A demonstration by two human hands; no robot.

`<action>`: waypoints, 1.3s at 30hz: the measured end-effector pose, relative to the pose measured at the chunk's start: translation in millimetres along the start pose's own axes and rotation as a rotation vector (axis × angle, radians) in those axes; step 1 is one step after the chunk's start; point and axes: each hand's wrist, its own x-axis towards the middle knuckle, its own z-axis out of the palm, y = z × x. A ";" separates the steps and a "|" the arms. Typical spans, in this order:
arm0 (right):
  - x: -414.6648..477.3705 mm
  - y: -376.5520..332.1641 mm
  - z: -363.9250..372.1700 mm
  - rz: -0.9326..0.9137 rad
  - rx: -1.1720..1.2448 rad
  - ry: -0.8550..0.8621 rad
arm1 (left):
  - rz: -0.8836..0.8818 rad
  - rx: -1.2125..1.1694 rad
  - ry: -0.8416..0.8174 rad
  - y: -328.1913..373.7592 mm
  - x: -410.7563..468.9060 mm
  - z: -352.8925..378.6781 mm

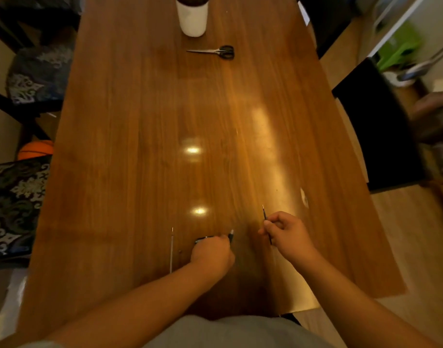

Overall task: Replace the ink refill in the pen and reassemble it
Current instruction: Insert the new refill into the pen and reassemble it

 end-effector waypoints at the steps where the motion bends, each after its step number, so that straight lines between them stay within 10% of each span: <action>1: 0.7 1.8 -4.3 0.002 -0.002 -0.012 | 0.023 -0.009 0.019 -1.4 -1.4 -0.5; 25: -10.0 -12.0 -71.9 -0.002 0.437 -0.200 | 0.026 -1.193 0.286 53.1 -85.1 -5.3; 39: -3.6 -51.0 -78.2 -0.075 0.542 -0.239 | 0.057 -1.193 0.289 50.9 -95.3 -20.6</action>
